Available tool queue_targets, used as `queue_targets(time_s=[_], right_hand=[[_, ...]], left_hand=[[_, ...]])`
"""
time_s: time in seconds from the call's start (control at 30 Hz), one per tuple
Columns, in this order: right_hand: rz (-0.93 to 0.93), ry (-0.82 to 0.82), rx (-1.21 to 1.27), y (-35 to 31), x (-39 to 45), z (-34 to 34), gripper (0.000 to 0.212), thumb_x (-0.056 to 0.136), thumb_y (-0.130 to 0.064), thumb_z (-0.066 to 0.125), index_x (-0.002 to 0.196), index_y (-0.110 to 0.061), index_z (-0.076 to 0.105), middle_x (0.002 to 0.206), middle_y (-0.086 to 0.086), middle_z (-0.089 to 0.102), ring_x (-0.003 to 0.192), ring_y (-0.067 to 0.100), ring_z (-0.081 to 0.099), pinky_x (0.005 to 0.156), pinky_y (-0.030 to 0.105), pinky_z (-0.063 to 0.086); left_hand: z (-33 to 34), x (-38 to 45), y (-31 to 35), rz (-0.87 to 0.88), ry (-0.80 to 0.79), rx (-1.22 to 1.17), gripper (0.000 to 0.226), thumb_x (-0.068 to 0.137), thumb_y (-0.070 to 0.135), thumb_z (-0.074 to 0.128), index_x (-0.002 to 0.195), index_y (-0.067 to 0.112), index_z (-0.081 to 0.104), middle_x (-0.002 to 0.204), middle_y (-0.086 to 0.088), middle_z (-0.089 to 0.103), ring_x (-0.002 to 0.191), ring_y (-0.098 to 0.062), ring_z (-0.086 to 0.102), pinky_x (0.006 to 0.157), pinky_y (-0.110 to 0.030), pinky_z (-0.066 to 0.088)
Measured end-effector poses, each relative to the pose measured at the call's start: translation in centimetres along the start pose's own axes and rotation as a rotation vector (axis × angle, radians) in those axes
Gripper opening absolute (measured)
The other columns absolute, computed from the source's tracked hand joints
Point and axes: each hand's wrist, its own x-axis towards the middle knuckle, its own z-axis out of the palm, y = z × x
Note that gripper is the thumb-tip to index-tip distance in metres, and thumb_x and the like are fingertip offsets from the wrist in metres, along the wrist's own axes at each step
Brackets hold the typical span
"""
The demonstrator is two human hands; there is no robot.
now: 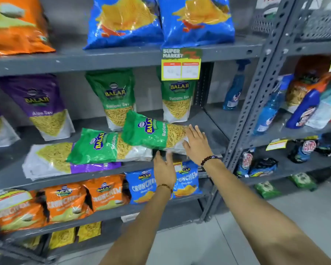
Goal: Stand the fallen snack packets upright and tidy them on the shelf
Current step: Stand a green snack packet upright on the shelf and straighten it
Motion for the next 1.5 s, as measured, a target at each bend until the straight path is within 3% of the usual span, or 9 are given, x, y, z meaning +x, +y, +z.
queue_targets(time_s=[0.2,0.5,0.6,0.67,0.77,0.87,0.97,1.07,1.5], right_hand=[[-0.054,-0.290,0.266,3.6,6.9,-0.3,0.062,0.096,-0.036,0.037,0.147,-0.006,0.016,0.156,0.016,0.020,0.143,0.031,0.020,0.112,0.041,0.024],[0.035,-0.512,0.423,4.3,12.9,2.2,0.064,0.091,-0.055,0.034,0.141,-0.016,0.036,0.150,0.008,0.037,0.136,0.027,0.037,0.113,0.040,0.029],[0.035,-0.453,0.453,4.7,13.1,2.2,0.056,0.090,-0.053,0.037,0.126,-0.013,0.054,0.134,0.011,0.055,0.123,0.030,0.050,0.104,0.040,0.039],[0.073,-0.380,0.535,5.3,12.6,2.1,0.050,0.088,-0.052,0.043,0.109,-0.011,0.063,0.116,0.010,0.066,0.109,0.028,0.059,0.092,0.035,0.046],[0.165,-0.279,0.668,6.6,11.5,1.6,0.049,0.082,-0.055,0.052,0.095,-0.009,0.067,0.097,0.006,0.069,0.089,0.020,0.060,0.077,0.027,0.043],[0.291,-0.268,0.973,7.7,10.2,0.7,0.046,0.079,-0.052,0.059,0.096,-0.010,0.065,0.094,-0.001,0.067,0.093,0.016,0.061,0.073,0.022,0.044],[0.344,-0.426,1.363,8.0,8.9,-0.2,0.037,0.086,-0.044,0.056,0.112,-0.019,0.062,0.113,0.000,0.066,0.091,0.004,0.063,0.072,0.018,0.047],[0.352,-0.595,1.607,8.8,7.6,-1.0,0.037,0.092,-0.041,0.046,0.119,-0.019,0.059,0.108,0.003,0.072,0.097,0.017,0.068,0.083,0.033,0.052],[0.303,-0.433,1.788,12.2,5.8,-4.9,0.028,0.065,-0.044,0.063,0.076,-0.023,0.079,0.086,-0.001,0.078,0.082,0.014,0.073,0.069,0.033,0.058]], left_hand=[[5.2,4.9,2.9,-0.396,0.262,-0.724,0.075,0.092,0.060,0.030,0.149,0.014,0.015,0.159,-0.007,0.018,0.145,-0.026,0.023,0.118,-0.043,0.021],[7.7,8.1,2.9,-0.363,0.446,-1.007,0.080,0.083,0.071,0.035,0.149,0.031,0.015,0.161,0.004,0.011,0.148,-0.018,0.014,0.122,-0.047,0.013],[7.7,8.7,3.0,-0.359,0.445,-1.044,0.079,0.081,0.072,0.040,0.143,0.025,0.033,0.156,0.000,0.029,0.139,-0.020,0.035,0.118,-0.043,0.026],[7.5,9.1,3.2,-0.319,0.459,-1.052,0.054,0.083,0.067,0.043,0.118,0.028,0.053,0.145,-0.003,0.046,0.113,-0.017,0.057,0.104,-0.036,0.040],[6.7,9.2,3.4,-0.272,0.319,-1.068,0.051,0.087,0.062,0.042,0.117,0.024,0.058,0.136,-0.007,0.056,0.113,-0.026,0.060,0.102,-0.040,0.045],[5.9,8.7,3.6,-0.248,0.146,-0.988,0.060,0.088,0.063,0.038,0.124,0.020,0.060,0.124,-0.009,0.066,0.113,-0.028,0.063,0.097,-0.042,0.051],[5.3,8.1,3.9,-0.221,0.009,-0.889,0.051,0.089,0.062,0.037,0.094,0.027,0.074,0.090,0.000,0.079,0.082,-0.017,0.075,0.061,-0.029,0.061],[5.0,7.3,4.8,-0.230,-0.119,-0.821,0.053,0.086,0.066,0.038,0.099,0.027,0.072,0.094,-0.002,0.079,0.085,-0.020,0.075,0.061,-0.031,0.061],[4.4,4.9,8.1,-0.030,-0.299,-0.755,0.051,0.090,0.063,0.031,0.078,0.042,0.077,0.084,0.009,0.079,0.079,-0.010,0.075,0.056,-0.023,0.059]])
